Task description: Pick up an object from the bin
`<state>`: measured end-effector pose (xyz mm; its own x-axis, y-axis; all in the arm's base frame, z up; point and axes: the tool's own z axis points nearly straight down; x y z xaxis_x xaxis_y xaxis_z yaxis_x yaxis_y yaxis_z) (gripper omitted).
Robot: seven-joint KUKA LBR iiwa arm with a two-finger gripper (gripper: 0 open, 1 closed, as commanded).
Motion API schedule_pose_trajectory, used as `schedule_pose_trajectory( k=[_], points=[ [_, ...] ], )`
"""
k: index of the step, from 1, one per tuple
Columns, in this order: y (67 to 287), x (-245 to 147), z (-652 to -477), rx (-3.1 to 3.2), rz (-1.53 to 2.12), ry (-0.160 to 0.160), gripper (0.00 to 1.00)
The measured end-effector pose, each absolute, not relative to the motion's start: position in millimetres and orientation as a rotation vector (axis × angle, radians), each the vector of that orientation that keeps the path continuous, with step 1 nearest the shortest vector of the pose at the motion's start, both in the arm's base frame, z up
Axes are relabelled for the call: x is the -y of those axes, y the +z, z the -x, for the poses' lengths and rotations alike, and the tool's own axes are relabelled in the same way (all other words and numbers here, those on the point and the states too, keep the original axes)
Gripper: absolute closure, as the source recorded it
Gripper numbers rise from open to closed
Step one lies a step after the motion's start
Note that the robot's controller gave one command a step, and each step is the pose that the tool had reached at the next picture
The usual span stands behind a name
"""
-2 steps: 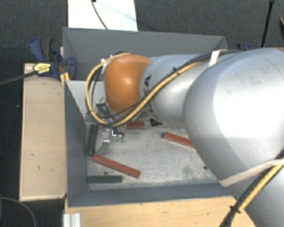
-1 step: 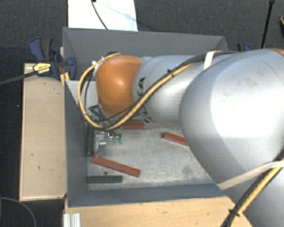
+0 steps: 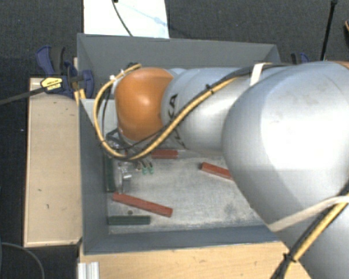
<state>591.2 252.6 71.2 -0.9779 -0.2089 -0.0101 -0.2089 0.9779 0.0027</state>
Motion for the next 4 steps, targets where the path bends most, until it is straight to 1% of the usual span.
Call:
schedule_pose_trajectory(
  k=[1, 2, 3, 4],
  points=[
    [71, -234, -593.7, -3.092, 0.543, 0.000, 0.00],
    [114, -257, -587.5, -3.133, 0.020, 0.006, 0.00],
    [69, -233, -586.8, -3.123, 0.350, 0.000, 0.00],
    [104, -248, -562.8, -3.078, 0.627, 0.001, 0.00]
  ],
)
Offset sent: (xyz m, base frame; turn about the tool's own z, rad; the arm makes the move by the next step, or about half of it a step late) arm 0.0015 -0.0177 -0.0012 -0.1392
